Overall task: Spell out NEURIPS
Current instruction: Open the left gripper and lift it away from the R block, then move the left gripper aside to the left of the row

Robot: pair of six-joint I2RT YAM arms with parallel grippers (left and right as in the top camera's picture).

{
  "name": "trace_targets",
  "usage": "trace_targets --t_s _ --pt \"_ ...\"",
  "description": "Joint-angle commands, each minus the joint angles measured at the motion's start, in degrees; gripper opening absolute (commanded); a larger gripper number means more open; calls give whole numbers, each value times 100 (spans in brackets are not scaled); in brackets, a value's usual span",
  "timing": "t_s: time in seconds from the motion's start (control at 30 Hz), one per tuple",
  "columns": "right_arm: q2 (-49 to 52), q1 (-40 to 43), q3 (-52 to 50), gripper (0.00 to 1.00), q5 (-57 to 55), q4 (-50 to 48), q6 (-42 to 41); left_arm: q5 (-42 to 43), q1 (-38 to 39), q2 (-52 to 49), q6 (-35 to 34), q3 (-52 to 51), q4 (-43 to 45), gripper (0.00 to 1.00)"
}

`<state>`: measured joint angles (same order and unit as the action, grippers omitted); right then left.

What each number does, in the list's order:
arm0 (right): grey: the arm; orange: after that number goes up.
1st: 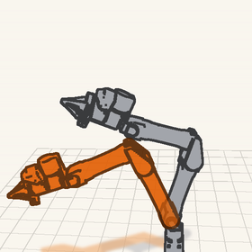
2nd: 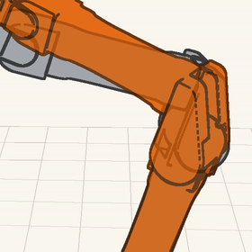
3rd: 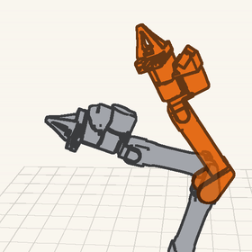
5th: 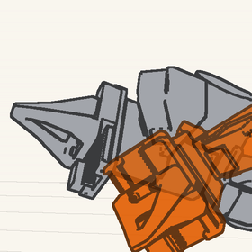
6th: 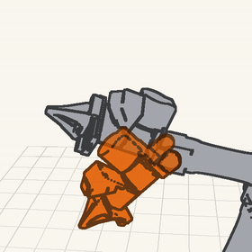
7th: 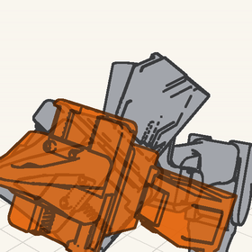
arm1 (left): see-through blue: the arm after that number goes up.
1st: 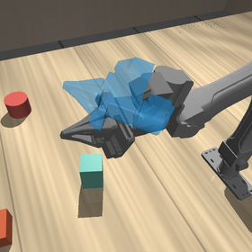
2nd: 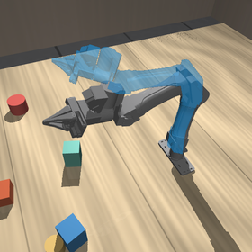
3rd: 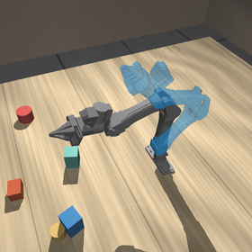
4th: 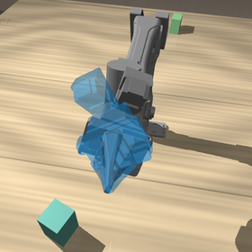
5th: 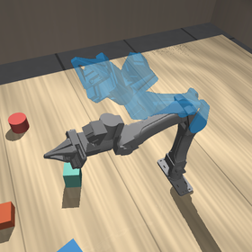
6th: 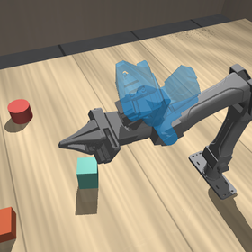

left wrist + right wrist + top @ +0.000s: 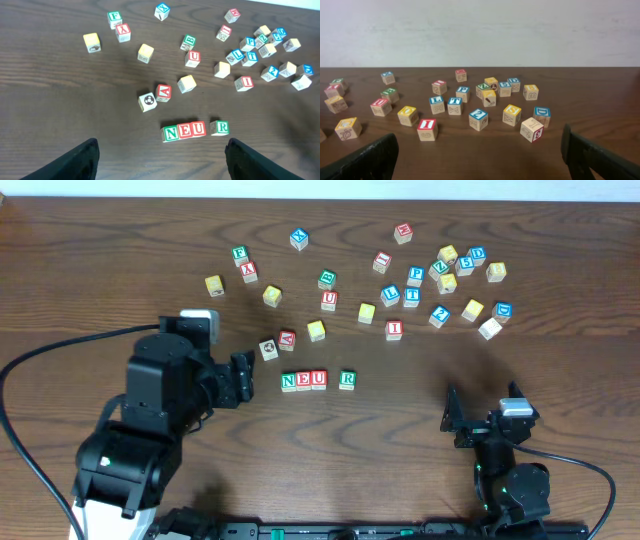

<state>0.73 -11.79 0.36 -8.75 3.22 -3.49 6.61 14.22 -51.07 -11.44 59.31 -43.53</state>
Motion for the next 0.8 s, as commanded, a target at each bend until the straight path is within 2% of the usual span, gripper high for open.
trace_targets --t_s 0.0,0.1,0.5,0.57,0.67,0.77 --pt "-4 39 -4 99 -28 24 -72 479 -319 -122 203 81 -63 80" --pt "-4 39 -4 99 -31 24 -74 476 -411 -280 201 81 -116 85" --pt "-4 39 -4 99 -28 24 -74 459 -420 -765 203 81 -144 85" --pt "-4 39 -4 99 -28 24 -74 656 -420 -752 415 81 -125 86" --pt "-4 39 -4 99 -28 24 -72 1388 -555 -719 914 81 -98 86" --pt "-4 39 -4 99 -31 24 -72 1574 -822 -713 942 81 -85 86"
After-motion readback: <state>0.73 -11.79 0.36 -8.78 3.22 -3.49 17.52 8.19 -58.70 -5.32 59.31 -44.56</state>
